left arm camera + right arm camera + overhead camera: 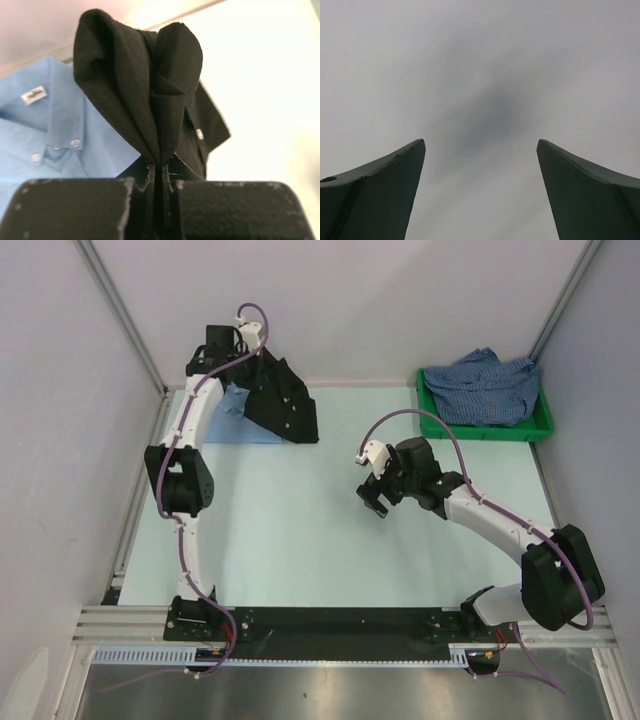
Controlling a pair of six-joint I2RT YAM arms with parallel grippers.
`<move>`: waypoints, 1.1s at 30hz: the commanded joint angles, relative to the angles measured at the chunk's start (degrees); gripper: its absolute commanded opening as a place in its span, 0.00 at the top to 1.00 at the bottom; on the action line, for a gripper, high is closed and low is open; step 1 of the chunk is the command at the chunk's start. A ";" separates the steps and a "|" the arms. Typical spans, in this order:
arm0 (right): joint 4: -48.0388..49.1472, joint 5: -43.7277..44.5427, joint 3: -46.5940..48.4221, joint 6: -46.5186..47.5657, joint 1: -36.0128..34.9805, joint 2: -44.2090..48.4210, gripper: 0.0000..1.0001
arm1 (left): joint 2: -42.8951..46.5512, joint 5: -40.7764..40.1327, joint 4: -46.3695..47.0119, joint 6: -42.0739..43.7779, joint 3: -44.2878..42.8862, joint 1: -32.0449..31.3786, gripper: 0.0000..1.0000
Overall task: Fold and stack the long sleeve shirts
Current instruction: Neatly place the folded shirt to the corner
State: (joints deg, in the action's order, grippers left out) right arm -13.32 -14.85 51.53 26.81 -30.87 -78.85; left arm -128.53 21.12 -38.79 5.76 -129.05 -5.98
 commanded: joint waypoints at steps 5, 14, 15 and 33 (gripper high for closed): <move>0.93 -0.35 3.40 0.87 -0.15 -1.04 0.00 | 7.50 -1.61 2.47 2.33 -0.68 1.84 1.00; 0.84 0.09 3.76 1.58 -0.42 -1.57 0.00 | 8.82 1.98 1.26 0.66 -2.17 2.90 1.00; 1.02 0.09 3.67 1.58 -0.42 -1.57 0.00 | 9.26 3.64 0.99 0.48 -2.08 2.99 1.00; 0.58 0.79 4.81 2.37 -1.30 -2.71 0.00 | 3.99 10.25 -2.71 2.94 -3.22 10.37 1.00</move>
State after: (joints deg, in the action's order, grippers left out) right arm -13.43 -14.63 53.15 28.16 -31.55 -80.49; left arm -123.79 29.17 -44.62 7.29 -129.10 2.39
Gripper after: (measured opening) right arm 0.994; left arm 0.036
